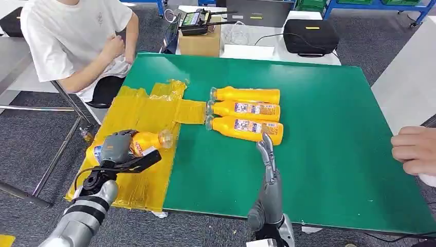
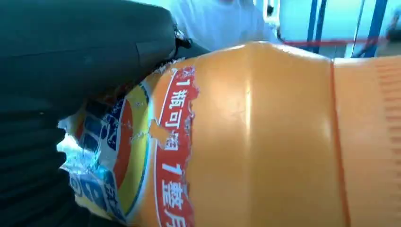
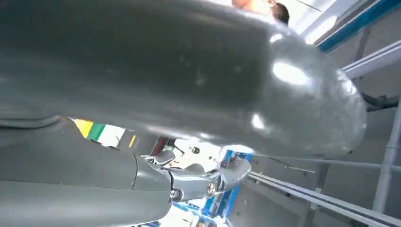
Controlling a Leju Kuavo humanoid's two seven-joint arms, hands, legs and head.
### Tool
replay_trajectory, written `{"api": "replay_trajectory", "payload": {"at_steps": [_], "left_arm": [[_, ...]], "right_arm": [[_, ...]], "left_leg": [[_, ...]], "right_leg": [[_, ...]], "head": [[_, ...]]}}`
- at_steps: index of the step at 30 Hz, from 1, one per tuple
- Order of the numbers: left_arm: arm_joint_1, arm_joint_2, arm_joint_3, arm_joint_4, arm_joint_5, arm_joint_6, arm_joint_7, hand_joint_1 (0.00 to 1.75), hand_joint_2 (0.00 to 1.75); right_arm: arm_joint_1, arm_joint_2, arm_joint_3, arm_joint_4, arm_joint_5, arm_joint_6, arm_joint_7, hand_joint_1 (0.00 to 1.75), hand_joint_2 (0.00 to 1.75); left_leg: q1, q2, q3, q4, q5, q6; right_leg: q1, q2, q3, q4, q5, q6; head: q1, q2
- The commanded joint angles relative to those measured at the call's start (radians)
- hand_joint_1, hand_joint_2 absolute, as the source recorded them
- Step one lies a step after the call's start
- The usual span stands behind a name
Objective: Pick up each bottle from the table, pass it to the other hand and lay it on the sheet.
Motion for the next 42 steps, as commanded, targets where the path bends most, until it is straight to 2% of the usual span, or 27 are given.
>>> {"api": "replay_trajectory", "payload": {"at_steps": [1,4,18,28,29,30,31,36,37,40,42], "left_arm": [[-0.08,0.057,-0.015,0.304,-0.02,-0.091,-0.024,1.75,1.75],[-0.063,0.04,0.016,0.293,0.045,-0.175,-0.062,1.75,1.75],[-0.063,0.04,0.016,0.293,0.045,-0.175,-0.062,1.75,1.75],[-0.063,0.04,0.016,0.293,0.045,-0.175,-0.062,1.75,1.75],[-0.057,0.033,0.041,0.28,0.091,-0.22,-0.086,1.5,1.75],[-0.037,0.021,0.081,0.25,0.179,-0.305,-0.137,0.35,1.75],[-0.009,0.015,0.11,0.205,0.275,-0.392,-0.189,0.0,1.75],[0.075,0.043,0.107,0.062,0.491,-0.635,-0.304,0.0,1.75],[0.093,0.048,0.094,0.013,0.556,-0.675,-0.322,0.0,1.75],[0.146,0.008,0.086,-0.152,0.724,-0.78,-0.373,0.0,1.75],[0.203,-0.01,0.043,-0.312,0.814,-0.79,-0.327,0.0,1.75]], "right_arm": [[-0.07,-0.021,0.049,0.102,-0.048,0.023,-0.004,0.0,0.0],[-0.074,-0.022,0.059,0.117,-0.065,0.027,-0.004,0.0,0.0],[-0.074,-0.022,0.059,0.117,-0.065,0.027,-0.004,0.0,0.0],[-0.074,-0.022,0.059,0.117,-0.065,0.027,-0.004,0.0,0.0],[-0.073,-0.022,0.058,0.117,-0.076,0.038,-0.004,0.0,0.0],[-0.073,-0.024,0.064,0.12,-0.08,0.043,-0.004,0.0,0.0],[-0.077,-0.026,0.073,0.125,-0.097,0.045,-0.004,0.0,0.0],[-0.097,-0.037,0.105,0.151,-0.141,0.044,-0.004,0.0,0.0],[-0.105,-0.039,0.114,0.157,-0.149,0.034,-0.004,0.0,0.0],[-0.105,-0.035,0.104,0.173,-0.141,0.033,-0.004,0.0,0.0],[-0.097,-0.031,0.091,0.172,-0.127,0.04,-0.004,0.0,0.0]], "left_leg": [[0.001,0.001,0.003,-0.006,0.003,0.004],[0.0,0.001,0.003,-0.005,0.002,0.003],[-0.001,0.0,0.01,-0.003,0.001,0.002],[-0.001,0.001,0.009,-0.004,0.002,0.003],[0.0,0.001,0.008,-0.006,0.003,0.003],[-0.001,0.0,0.01,-0.003,0.001,0.002],[0.0,0.001,0.009,-0.005,0.002,0.003],[-0.001,0.005,0.011,-0.007,0.002,0.003],[-0.001,0.003,0.012,-0.005,0.001,0.002],[-0.001,0.002,0.009,-0.006,0.002,0.004],[-0.002,-0.001,0.01,-0.003,0.001,0.003]], "right_leg": [[0.002,0.001,0.002,-0.006,0.003,-0.007],[0.001,0.001,0.002,-0.004,0.003,-0.005],[0.0,0.0,0.011,-0.001,0.001,-0.003],[0.0,0.001,0.01,-0.002,0.002,-0.004],[0.001,0.002,0.008,-0.004,0.004,-0.006],[0.0,0.001,0.01,-0.001,0.001,-0.003],[0.001,0.002,0.009,-0.003,0.003,-0.005],[0.0,0.006,0.009,-0.005,0.004,-0.005],[-0.001,0.003,0.012,-0.002,0.002,-0.003],[0.0,0.003,0.011,-0.005,0.004,-0.005],[-0.002,-0.001,0.012,-0.002,0.001,-0.003]], "head": [[0.0,0.0],[0.0,0.0],[0.0,0.0],[0.0,0.0],[0.0,0.0],[0.0,0.0],[0.0,0.0],[-0.001,0.0],[-0.001,0.0],[0.0,0.0],[0.0,0.0]]}}
